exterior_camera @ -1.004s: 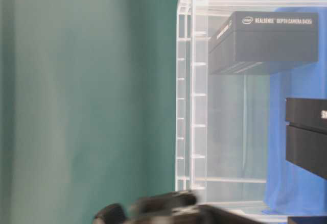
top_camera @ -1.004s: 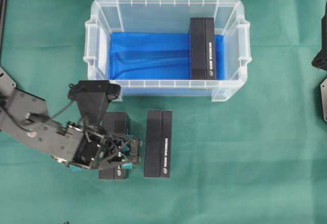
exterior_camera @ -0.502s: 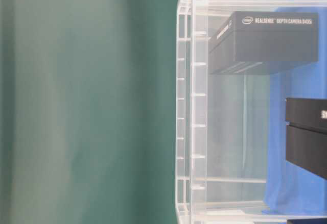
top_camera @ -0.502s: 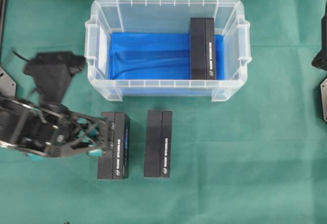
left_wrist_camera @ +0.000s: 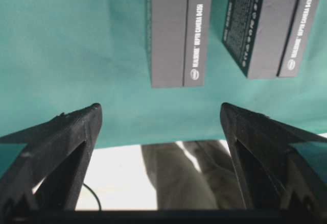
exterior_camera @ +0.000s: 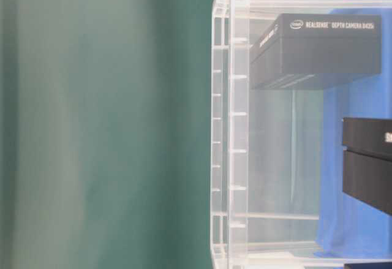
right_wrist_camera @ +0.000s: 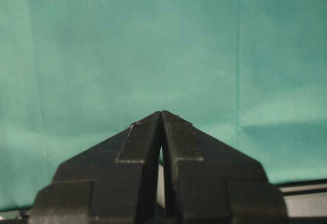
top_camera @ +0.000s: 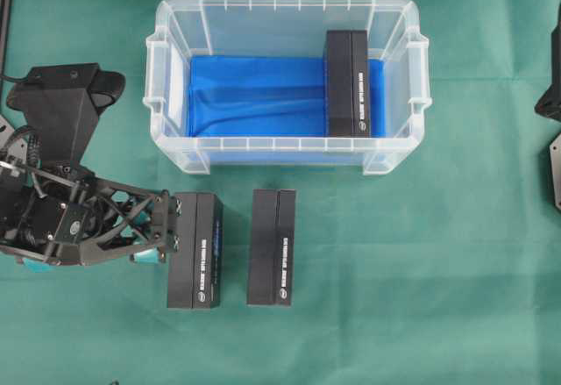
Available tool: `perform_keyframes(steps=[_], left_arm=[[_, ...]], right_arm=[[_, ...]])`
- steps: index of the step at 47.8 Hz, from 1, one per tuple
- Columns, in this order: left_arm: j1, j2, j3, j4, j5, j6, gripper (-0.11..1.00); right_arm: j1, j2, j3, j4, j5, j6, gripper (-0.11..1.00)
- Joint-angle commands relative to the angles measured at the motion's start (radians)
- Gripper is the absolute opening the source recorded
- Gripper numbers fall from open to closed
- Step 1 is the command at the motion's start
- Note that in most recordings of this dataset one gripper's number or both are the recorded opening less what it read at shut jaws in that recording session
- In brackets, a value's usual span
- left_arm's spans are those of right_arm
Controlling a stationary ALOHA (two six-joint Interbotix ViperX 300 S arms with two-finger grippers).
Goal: Take the box out of the case with the left arm.
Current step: 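Withdraw the open left gripper to the left side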
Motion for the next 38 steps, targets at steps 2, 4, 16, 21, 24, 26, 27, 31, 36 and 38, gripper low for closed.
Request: perform_keyframes(steps=[2, 4, 16, 21, 24, 26, 27, 31, 36, 38], left_arm=[[0.003, -0.018, -0.02, 0.003, 0.002, 0.002, 0.94], [0.0, -0.02, -0.018, 0.003, 0.002, 0.002, 0.94], [-0.04, -0.075, 0.048, -0.002, 0.011, 0.0, 0.94], [-0.064, -0.121, 0.097, -0.002, 0.012, -0.002, 0.94], [-0.078, -0.15, 0.123, -0.003, 0.011, -0.005, 0.94], [-0.084, -0.17, 0.141, -0.005, 0.012, -0.005, 0.94], [-0.086, -0.179, 0.149, -0.005, 0.012, -0.006, 0.94], [-0.086, -0.222, 0.183, -0.005, 0.014, -0.008, 0.93], [-0.08, -0.252, 0.206, -0.005, 0.014, -0.006, 0.93], [-0.078, -0.259, 0.212, -0.005, 0.014, -0.003, 0.93]], right_arm=[[0.002, 0.002, -0.015, 0.0, -0.006, 0.002, 0.03], [0.0, 0.002, -0.015, 0.0, -0.006, 0.002, 0.03], [0.0, 0.002, -0.017, 0.0, -0.006, 0.002, 0.03], [0.0, 0.002, -0.015, 0.0, -0.006, 0.002, 0.03], [0.0, 0.002, -0.017, 0.0, -0.006, 0.002, 0.03], [0.0, 0.002, -0.017, -0.002, -0.006, 0.002, 0.03], [0.002, 0.002, -0.017, -0.002, -0.005, 0.002, 0.03], [0.002, 0.002, -0.017, -0.003, -0.006, 0.002, 0.03], [0.0, 0.002, -0.017, -0.003, -0.006, 0.002, 0.03], [0.002, 0.002, -0.017, -0.003, -0.006, 0.0, 0.03]])
